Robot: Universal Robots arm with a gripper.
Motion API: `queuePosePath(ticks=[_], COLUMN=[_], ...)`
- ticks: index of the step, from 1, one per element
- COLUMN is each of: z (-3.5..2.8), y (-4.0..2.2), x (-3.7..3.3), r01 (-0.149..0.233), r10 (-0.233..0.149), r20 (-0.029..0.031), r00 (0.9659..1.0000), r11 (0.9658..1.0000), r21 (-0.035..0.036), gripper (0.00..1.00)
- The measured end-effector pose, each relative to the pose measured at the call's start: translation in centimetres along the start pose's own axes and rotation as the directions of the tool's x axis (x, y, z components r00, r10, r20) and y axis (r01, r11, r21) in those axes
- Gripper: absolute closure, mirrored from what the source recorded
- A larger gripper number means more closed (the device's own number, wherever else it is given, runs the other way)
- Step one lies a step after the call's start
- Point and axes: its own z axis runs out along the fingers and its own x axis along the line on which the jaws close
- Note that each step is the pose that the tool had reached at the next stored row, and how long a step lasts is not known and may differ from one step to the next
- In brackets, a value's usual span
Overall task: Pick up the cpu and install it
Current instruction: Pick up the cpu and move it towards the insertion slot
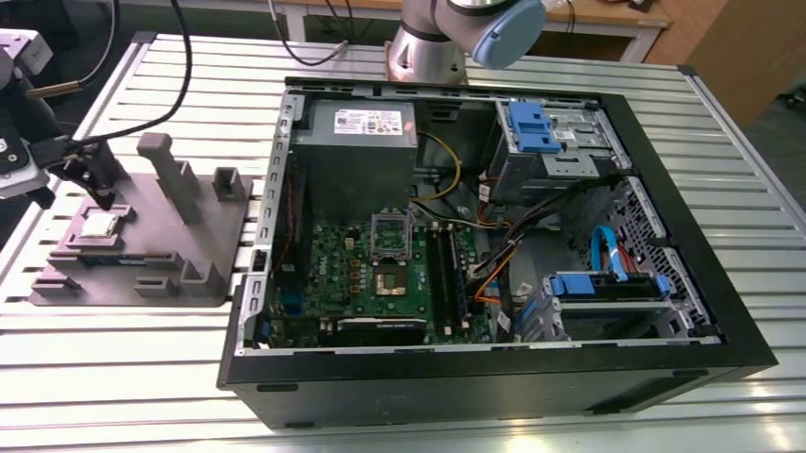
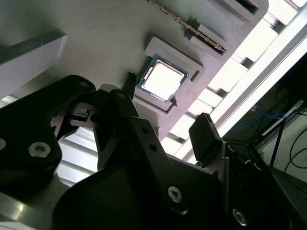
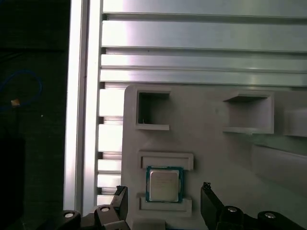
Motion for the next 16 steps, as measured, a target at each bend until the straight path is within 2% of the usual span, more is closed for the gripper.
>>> queuePosePath(ticks=[16], z=[2.87], y=[-0.13], x=[-0.01], r01=[0.000], r10=[0.000], r20=[0.0036], r00=[1.0000], r11=[1.0000], r21=[-0.0001], gripper=[0.29])
